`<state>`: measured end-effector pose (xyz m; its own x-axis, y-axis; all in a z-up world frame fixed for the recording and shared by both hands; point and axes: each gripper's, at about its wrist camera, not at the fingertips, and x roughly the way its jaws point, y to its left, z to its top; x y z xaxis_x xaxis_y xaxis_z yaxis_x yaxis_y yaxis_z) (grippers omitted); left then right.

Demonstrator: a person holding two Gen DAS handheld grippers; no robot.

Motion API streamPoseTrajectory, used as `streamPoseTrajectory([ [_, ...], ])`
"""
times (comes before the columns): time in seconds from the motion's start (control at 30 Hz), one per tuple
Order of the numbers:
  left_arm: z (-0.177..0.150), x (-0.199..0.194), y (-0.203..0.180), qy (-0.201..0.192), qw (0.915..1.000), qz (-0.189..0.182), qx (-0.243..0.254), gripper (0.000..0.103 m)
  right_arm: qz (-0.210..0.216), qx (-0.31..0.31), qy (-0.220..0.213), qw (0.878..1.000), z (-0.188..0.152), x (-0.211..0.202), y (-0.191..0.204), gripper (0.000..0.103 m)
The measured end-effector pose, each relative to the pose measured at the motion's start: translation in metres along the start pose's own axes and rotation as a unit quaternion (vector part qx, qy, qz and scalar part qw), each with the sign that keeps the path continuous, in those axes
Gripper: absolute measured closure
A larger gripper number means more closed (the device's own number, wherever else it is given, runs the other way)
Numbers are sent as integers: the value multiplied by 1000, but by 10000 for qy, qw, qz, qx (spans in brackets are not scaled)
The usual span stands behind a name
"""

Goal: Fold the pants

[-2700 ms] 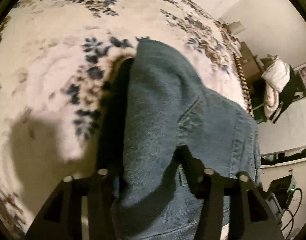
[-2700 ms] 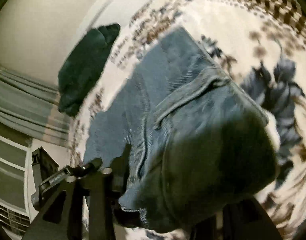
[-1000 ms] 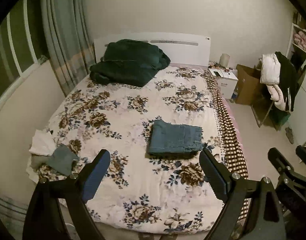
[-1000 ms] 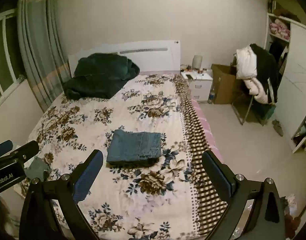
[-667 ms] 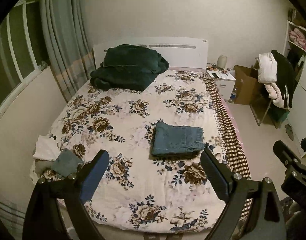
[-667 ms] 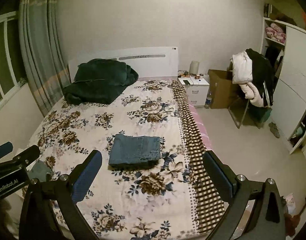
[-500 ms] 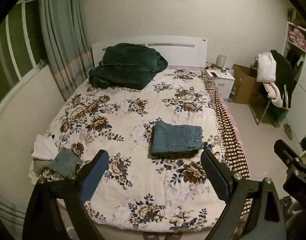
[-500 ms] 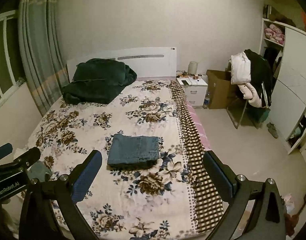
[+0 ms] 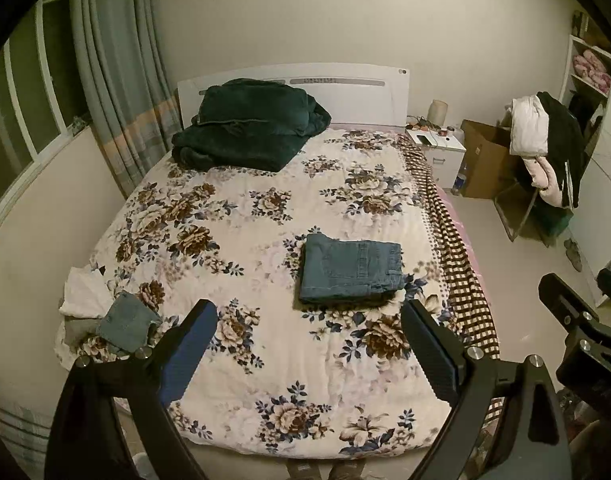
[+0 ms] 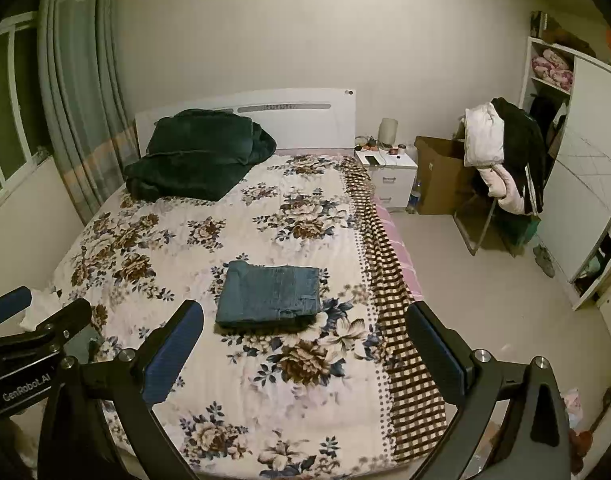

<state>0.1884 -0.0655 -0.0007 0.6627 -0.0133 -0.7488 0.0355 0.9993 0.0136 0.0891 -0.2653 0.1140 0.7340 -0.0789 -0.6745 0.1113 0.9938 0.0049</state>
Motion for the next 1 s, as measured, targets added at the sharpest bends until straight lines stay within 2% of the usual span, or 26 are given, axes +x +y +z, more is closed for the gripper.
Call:
streamPoseTrajectory([
  [1.0,4,3,-2,-61,9999,-38,71,9,-22,-42,78,10000,-16,16,6,0],
])
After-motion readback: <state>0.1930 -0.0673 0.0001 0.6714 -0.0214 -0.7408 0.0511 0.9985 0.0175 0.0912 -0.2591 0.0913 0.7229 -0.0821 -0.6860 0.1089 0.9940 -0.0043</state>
